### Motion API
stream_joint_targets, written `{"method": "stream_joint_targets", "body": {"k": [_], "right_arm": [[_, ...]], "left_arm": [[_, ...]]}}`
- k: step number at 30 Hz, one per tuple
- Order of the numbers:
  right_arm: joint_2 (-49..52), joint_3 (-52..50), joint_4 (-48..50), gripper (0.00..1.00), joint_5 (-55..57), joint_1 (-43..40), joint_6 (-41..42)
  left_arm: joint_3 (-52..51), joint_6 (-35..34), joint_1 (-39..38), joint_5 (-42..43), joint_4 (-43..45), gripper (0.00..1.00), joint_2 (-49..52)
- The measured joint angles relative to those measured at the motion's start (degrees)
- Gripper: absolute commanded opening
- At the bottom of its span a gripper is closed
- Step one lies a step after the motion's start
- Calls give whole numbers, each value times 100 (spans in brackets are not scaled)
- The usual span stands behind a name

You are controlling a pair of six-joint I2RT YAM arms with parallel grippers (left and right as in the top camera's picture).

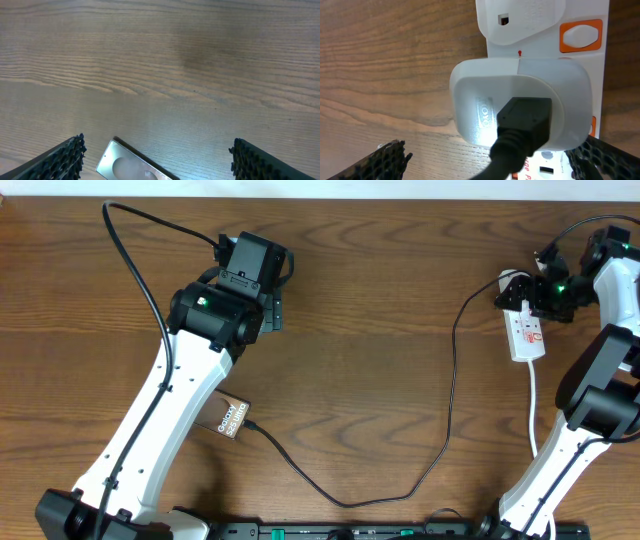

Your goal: Plug charger to phone and switch on socket

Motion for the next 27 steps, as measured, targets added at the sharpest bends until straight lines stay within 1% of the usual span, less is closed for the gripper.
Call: {"method": "stream_joint_targets", "body": {"k": [20, 27], "right_arm": [[-186, -452, 466, 99, -35, 13, 92], [-199, -466, 507, 99, 39, 31, 306]], "left_arm": [[0, 0, 0, 0, -2, 91, 0], [-2, 2, 0, -2, 0, 92, 0]]}}
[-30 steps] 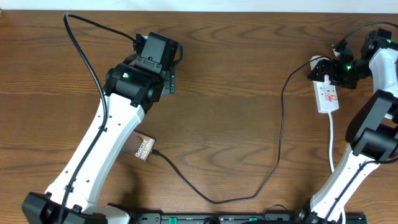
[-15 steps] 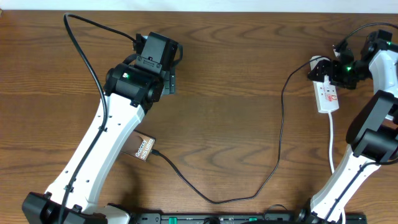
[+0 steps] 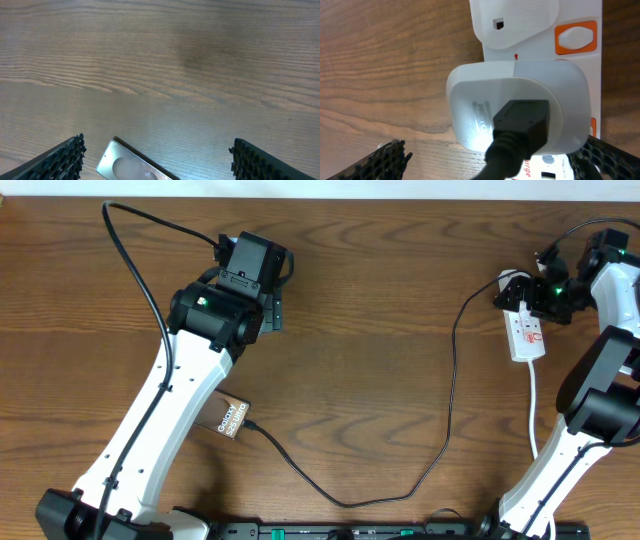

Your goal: Plug charger to phone and switch on socket

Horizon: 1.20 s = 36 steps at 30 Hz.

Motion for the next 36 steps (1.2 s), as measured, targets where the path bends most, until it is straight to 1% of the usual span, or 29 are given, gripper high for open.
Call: {"method": "stream_joint_targets", "body": {"k": [4, 11, 15, 17, 22, 26, 29, 36], "right_arm": [[0, 72, -96, 99, 151, 35, 227], [-68, 308, -590, 99, 468, -9, 575], [-538, 455, -785, 99, 933, -70, 807], [-997, 522, -940, 99, 1202, -74, 938], [-2184, 673, -1381, 99, 1458, -72, 1305], [-2855, 739, -1443, 99, 1515, -72, 1484], [-3040, 743, -1447, 99, 1541, -72, 1558], [-3053, 741, -1449, 99, 1578, -72, 1585]], "left_arm": [[0, 0, 0, 2, 0, 91, 0], [2, 0, 0, 2, -2, 92, 0], [0, 0, 0, 2, 2, 92, 0], [2, 0, 0, 0, -2, 91, 0], [0, 0, 0, 2, 0, 91, 0], [0, -2, 0, 2, 0, 92, 0], [0, -2, 0, 2, 0, 91, 0], [2, 0, 0, 0, 0, 92, 0]]}}
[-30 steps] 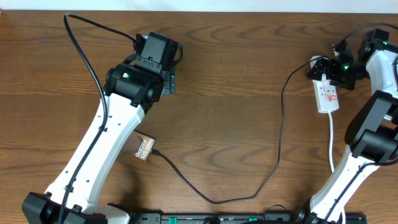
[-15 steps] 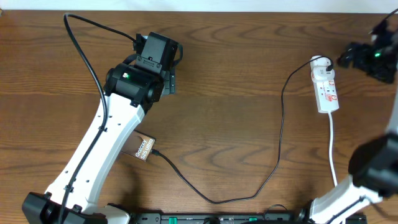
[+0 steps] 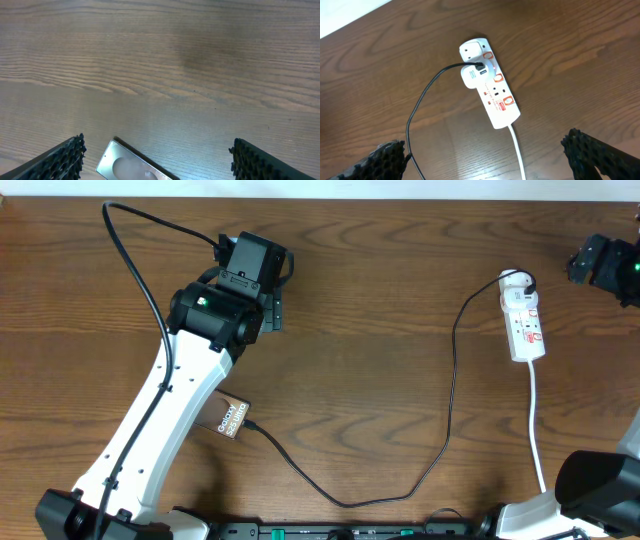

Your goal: Plug charger to phone and switch on socket

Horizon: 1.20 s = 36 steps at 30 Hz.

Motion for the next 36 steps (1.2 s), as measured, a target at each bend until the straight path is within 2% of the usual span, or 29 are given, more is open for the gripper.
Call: {"method": "stream_joint_targets", "body": {"k": [18, 23, 29, 36], "right_arm": [[0, 0, -2, 99, 4, 0, 17], [0, 0, -2, 99, 13, 0, 17], [0, -2, -7, 99, 20, 0, 17], [0, -2, -15, 99, 26, 0, 17]], "left_arm": [[-2, 0, 0, 9, -221, 91, -24], [-205, -2, -2, 87, -120, 92, -391], [-1130, -2, 0, 136, 1051, 91, -1593], [-2983, -4, 240, 136, 3340, 92, -3281]]}}
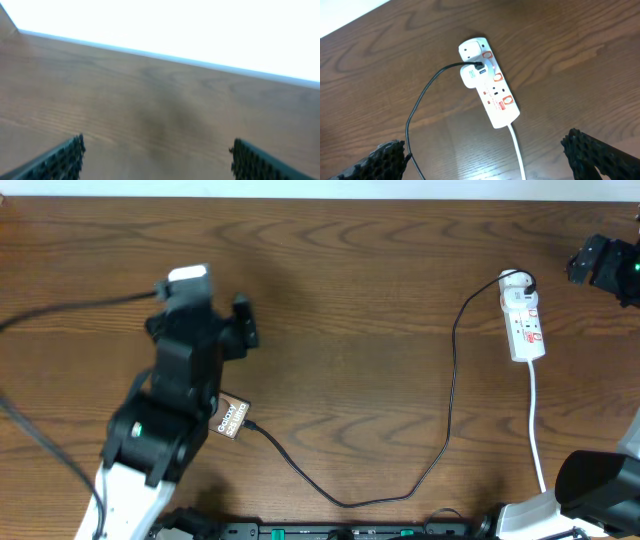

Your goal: Plug charger to phone and switch on socket

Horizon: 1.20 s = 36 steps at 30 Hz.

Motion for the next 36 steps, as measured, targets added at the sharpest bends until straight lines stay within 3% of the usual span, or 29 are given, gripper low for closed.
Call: {"method": "stream_joint_targets", "body": {"k": [7, 14, 24, 27, 33, 36], "right_arm": [[0, 0, 0, 99, 0, 0, 2], [0, 0, -2, 99, -7, 0, 2], [0, 0, 0, 99, -9, 0, 0], [0, 0, -2, 99, -7, 0, 2], [0, 0, -2, 99, -7, 0, 2], [0, 0, -4, 99, -4, 0, 2]], "left_arm": [[-2216, 26, 706, 313, 2402, 92, -1622], [-3866, 487, 1694, 1506, 3585, 92, -3161], [-5206, 933, 2520, 2726, 3580, 91, -4826], [-5571, 901, 2634, 2791, 3447, 92, -5171], [-5672, 420, 2802, 2518, 2192, 92, -5416], [-5630, 334, 2837, 2354, 2098, 92, -5440]]}}
